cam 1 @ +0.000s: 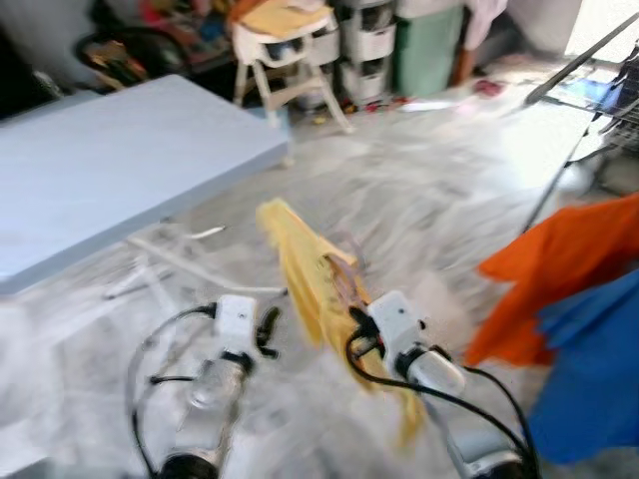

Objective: Hang hanger

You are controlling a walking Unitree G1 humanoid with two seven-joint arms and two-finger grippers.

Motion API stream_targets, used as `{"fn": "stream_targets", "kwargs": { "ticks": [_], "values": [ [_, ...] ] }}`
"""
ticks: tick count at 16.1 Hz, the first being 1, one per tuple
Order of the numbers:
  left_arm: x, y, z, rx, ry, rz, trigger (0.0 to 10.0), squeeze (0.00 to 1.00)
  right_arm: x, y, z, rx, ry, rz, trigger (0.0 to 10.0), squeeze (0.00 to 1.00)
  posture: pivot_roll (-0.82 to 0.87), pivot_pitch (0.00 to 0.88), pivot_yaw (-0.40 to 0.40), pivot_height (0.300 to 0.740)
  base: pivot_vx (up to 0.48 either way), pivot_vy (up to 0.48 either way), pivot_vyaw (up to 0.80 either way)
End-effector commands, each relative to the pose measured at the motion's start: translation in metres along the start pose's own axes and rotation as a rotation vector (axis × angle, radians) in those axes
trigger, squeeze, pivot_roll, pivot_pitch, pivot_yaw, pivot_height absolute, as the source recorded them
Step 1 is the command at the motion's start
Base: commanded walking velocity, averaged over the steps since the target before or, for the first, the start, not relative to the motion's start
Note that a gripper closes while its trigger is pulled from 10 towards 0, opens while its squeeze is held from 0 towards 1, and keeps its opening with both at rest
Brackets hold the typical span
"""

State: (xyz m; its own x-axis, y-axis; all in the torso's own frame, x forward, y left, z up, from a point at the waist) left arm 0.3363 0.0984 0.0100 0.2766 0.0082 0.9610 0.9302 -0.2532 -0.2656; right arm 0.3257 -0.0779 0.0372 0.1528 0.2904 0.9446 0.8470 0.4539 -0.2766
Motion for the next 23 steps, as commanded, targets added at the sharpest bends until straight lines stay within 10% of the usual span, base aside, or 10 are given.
{"fn": "stream_targets", "kwargs": {
  "ticks": [1, 23],
  "values": [
    [0.003, 0.0, 0.001, -0.016, 0.024, -0.009, 10.0, 0.0, 0.015, 0.002, -0.002, -0.003, -0.002, -0.052, 10.0, 0.0, -0.11, 0.0, 0.073, 0.74, 0.0, 0.0, 0.43],
    [-0.005, -0.004, 0.0, -0.016, 0.037, 0.014, 10.0, 0.0, 0.008, 0.0, 0.001, 0.003, -0.002, -0.029, 10.0, 0.0, -0.11, 0.0, 0.07, 0.74, 0.0, -0.192, 0.26]
  ]
}}
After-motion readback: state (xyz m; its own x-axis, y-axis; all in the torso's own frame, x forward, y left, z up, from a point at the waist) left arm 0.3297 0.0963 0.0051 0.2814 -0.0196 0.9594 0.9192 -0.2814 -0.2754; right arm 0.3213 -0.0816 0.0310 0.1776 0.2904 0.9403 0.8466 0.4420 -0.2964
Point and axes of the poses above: a point about 5 cm out from each wrist's last joint towards the gripper, its own y axis pointing out of the wrist towards the gripper, its own x axis along the axis of the wrist's last joint, z = x × y, the point moved 6 cm from there along y, pointing out of the wrist towards the gripper
